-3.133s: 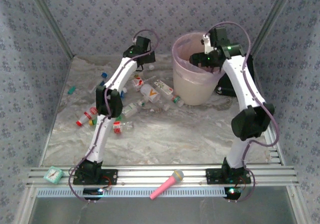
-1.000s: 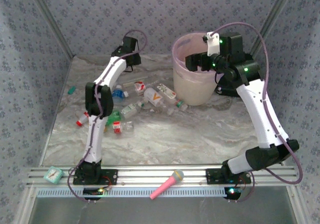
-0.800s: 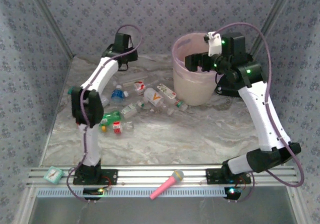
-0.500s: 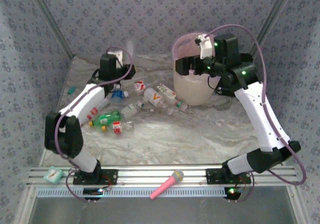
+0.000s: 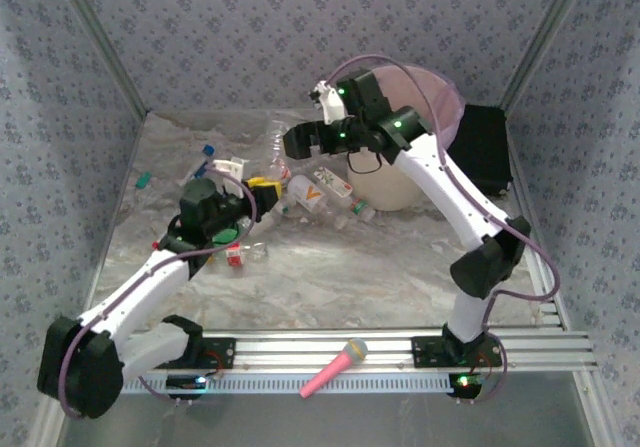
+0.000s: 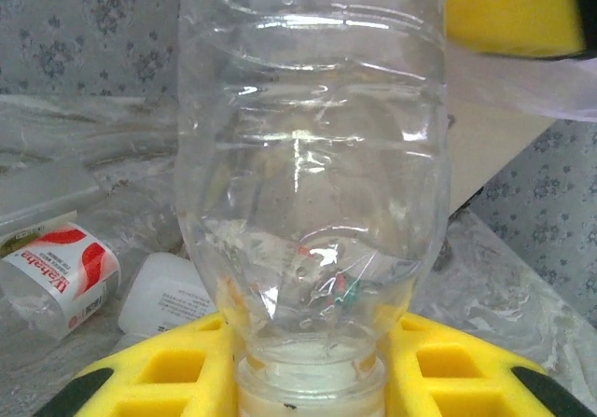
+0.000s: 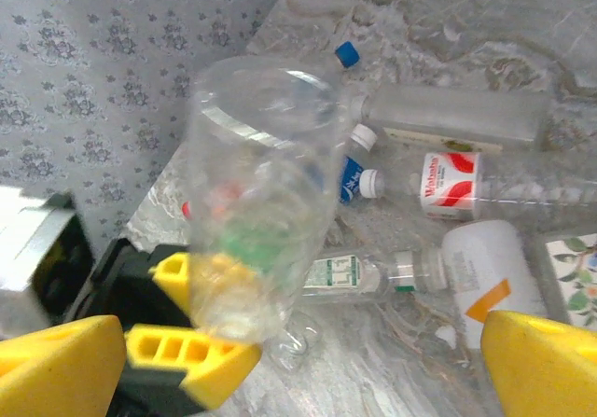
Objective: Put the plastic bottles in the bin
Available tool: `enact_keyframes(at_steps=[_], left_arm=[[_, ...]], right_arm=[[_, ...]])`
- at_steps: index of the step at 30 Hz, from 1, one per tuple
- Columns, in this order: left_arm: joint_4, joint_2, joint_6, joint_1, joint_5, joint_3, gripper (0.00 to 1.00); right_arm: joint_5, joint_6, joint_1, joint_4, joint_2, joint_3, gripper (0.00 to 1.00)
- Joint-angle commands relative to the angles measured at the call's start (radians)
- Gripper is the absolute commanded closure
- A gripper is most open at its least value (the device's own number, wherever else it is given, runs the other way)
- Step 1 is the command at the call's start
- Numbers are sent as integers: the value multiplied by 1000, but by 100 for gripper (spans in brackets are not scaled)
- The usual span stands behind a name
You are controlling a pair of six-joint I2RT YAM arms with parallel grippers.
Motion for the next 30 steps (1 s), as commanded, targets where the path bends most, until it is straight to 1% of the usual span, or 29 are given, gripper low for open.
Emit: enact_keyframes(at_steps=[1,4,7,11,15,18,23,25,27,30], left_arm=[[87,-40,25,-7,15,-18,78],[69,-36,42,-13,33,-4,78],[89,-21,41,-23,50,-1,78],[86,0,52,-33,45,4,78],[89,8,53,-34,28,9,79],[98,16,50,-36,27,9,79],[98,25,57,-40,28,13,79],[93,27,57,-39,28,16,78],[89,31,52,-41,22,18,76],[86,35,41,-43,12,21,67]], right_arm=[[-45,38,4,47,32,53,0],[-100,56,8,80,58,66,0],[-113,62,7,70,93,101,0],[-136,68,4,63,129,144,1],[-180,64,4,57,147,164,12],[-185,57,5,58,147,151,19],[-191,50,1,60,157,154,37],[-193,48,-1,59,161,160,40],[-193,46,-3,60,162,164,43],[-188,40,-5,64,159,166,46]])
